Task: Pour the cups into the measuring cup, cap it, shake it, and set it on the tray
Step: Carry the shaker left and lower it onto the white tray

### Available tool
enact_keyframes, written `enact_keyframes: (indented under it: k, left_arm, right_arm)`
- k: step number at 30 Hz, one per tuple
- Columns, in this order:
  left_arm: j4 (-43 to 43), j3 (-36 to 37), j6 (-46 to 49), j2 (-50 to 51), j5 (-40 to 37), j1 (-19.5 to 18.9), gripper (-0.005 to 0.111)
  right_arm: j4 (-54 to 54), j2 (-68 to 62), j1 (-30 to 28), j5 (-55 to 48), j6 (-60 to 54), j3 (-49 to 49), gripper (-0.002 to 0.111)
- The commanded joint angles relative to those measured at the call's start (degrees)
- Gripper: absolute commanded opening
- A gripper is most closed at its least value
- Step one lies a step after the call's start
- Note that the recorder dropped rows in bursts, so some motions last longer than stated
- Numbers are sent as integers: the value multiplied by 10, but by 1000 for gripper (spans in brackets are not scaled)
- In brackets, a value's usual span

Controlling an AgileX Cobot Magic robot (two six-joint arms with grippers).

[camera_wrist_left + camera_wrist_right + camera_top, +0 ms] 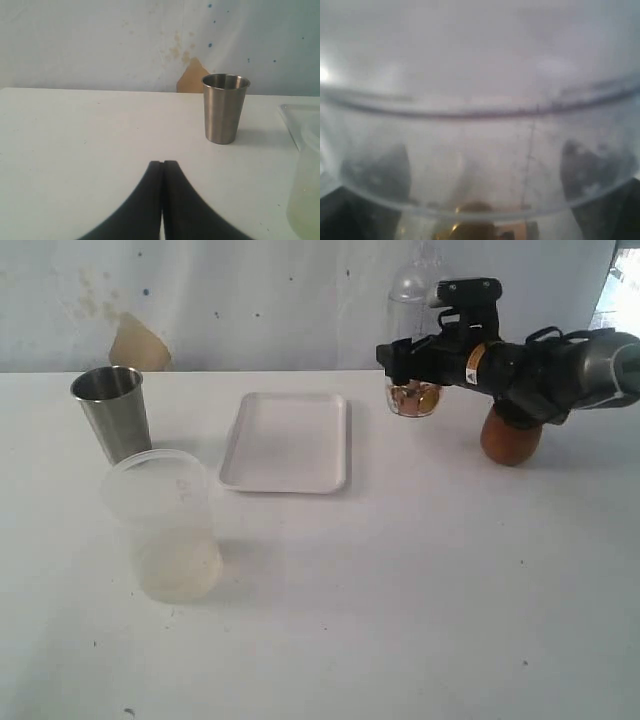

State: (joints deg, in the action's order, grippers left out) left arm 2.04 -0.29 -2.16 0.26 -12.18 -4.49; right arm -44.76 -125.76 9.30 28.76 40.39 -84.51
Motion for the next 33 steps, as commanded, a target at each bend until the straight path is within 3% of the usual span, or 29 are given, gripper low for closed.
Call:
enact_keyframes:
  k: [1, 5, 17, 27, 30, 33]
  left_arm:
    - [-7, 3, -1, -3, 6, 0, 0]
    - [-7, 3, -1, -3, 6, 0, 0]
    - [-7, 3, -1, -3, 6, 0, 0]
    - [-7, 3, -1, -3, 6, 0, 0]
    - [-7, 3, -1, -3, 6, 0, 0]
    - [-7, 3, -1, -3, 6, 0, 0]
  right_arm:
    - [139, 3, -14, 124, -125, 53, 0]
    - [168, 3, -14, 119, -182, 74, 0]
    - [119, -27, -10, 133, -160, 80, 0]
    - [119, -47, 7, 207, -162, 79, 0]
    - [120, -47, 19, 251, -142, 77, 0]
    - [118, -47, 51, 226, -104, 57, 0]
